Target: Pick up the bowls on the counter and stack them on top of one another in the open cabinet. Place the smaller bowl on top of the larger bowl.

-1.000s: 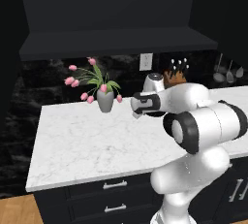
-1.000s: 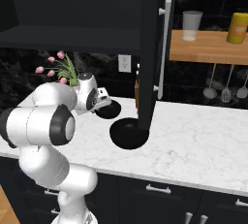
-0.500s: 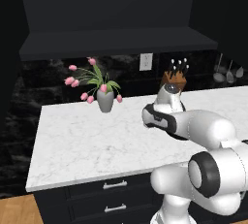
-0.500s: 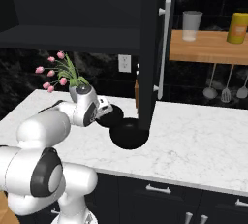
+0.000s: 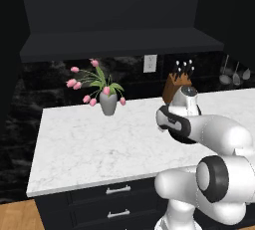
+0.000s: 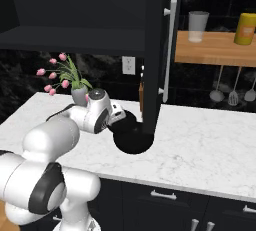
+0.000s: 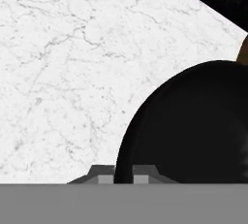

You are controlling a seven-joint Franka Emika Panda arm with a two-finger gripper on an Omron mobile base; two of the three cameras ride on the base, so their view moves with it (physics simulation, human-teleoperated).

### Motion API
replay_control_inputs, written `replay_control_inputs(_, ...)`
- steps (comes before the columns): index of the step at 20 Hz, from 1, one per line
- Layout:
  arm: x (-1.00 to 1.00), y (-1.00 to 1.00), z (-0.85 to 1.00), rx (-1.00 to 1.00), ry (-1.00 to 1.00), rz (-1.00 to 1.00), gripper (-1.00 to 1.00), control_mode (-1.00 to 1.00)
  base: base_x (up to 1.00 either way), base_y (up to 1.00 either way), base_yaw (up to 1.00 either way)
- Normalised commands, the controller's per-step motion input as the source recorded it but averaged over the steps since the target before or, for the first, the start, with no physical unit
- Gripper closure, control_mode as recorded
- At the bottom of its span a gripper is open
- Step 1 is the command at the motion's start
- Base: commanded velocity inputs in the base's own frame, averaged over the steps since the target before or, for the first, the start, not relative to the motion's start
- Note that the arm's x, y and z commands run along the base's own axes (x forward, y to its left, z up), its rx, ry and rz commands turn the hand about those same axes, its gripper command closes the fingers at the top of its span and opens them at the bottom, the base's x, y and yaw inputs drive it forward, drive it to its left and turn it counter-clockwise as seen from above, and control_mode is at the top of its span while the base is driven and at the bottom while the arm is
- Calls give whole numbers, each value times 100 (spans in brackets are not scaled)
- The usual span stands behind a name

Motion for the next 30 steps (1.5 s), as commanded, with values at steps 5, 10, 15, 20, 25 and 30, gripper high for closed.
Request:
replay_control_inputs(5,0,-44,-18,0,20,0,100,-100,0,0,0)
replay_control_inputs(10,0,-40,-30,0,16,0,100,-100,0,0,0)
replay_control_inputs(15,0,-9,-32,0,4,0,100,-100,0,0,0)
replay_control_inputs(20,0,0,-24,0,0,0,100,-100,0,0,0)
replay_control_inputs(25,0,0,-13,0,-7,0,100,-100,0,0,0)
replay_control_inputs(30,5,0,0,0,-15,0,100,-100,0,0,0)
